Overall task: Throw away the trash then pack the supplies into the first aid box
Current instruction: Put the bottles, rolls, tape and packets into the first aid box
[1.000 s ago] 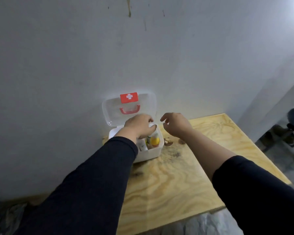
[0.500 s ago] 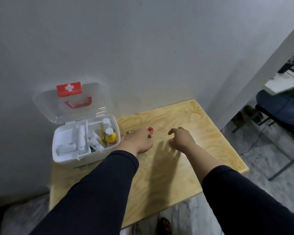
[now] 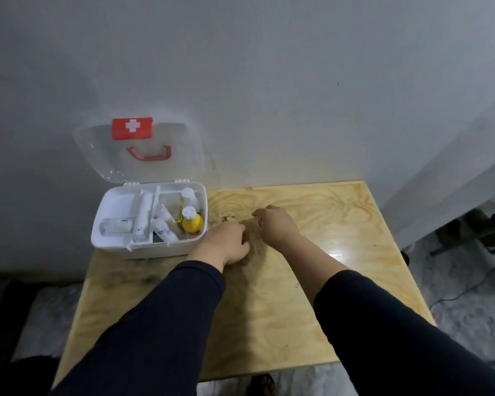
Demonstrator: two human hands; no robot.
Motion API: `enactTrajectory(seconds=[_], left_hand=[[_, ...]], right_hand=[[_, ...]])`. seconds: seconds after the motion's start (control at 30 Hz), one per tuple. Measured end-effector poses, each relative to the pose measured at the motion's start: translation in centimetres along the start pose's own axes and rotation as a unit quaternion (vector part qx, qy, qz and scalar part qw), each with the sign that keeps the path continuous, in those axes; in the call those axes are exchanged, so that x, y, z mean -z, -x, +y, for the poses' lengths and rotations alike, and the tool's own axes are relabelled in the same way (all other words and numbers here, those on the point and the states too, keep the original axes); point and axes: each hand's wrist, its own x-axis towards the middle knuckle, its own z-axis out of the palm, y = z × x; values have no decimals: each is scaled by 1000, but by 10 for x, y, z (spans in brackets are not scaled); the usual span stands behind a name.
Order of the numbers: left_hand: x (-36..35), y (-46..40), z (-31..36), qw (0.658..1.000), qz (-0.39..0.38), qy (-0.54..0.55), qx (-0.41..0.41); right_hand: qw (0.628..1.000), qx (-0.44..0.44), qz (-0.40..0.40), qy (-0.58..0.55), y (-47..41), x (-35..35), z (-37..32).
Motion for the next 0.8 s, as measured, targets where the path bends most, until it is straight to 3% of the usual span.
enactTrajectory(seconds=[0.23, 0.43, 0.57, 0.8], left_hand=[[6, 6, 10, 1000, 14, 6, 19], [41, 13, 24, 999, 40, -2, 0], [74, 30, 10, 994, 106, -29, -8], [107, 75, -75, 979, 189, 44, 63]], right_hand=[[998, -30, -37, 40, 1, 6, 3], [1000, -6, 20, 19, -1, 62, -17], [998, 41, 39, 35, 1, 95, -57], [990, 118, 73, 28, 6, 95, -159]])
